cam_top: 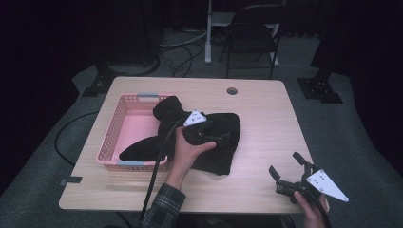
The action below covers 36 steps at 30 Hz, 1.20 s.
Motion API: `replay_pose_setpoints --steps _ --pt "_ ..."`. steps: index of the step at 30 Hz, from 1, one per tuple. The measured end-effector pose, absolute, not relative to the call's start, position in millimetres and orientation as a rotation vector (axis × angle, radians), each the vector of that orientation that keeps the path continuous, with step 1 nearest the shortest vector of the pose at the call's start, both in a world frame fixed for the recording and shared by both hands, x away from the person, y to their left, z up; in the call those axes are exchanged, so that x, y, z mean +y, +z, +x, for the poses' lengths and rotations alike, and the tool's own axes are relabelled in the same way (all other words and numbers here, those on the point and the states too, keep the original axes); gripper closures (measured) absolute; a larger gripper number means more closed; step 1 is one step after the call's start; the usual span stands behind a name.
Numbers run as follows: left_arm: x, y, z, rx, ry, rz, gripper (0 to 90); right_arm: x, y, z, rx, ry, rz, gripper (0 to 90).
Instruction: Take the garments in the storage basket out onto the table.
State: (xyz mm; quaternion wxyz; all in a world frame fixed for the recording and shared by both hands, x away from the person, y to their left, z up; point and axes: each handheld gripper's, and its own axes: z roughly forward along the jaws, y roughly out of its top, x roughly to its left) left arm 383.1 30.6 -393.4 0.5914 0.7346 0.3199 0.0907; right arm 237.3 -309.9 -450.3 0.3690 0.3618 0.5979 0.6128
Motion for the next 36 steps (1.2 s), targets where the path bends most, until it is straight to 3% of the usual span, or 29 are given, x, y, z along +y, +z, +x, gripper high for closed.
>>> replay_pose_setpoints --steps 11,23,36 --pt "41.6 -355.1 372.6 0.654 0.226 1.694 10.3 -309.9 -450.3 237.3 1.533 1.571 0.928 1.4" --pt "95.3 -312.9 362.0 0.620 0.271 1.646 10.2 -309.9 -450.2 237.4 1.533 1.570 0.931 1.5" --pt "162.8 -314.9 362.5 0.655 0.309 1.680 10.2 -309.8 -450.3 237.1 1.530 1.565 0.930 1.5"
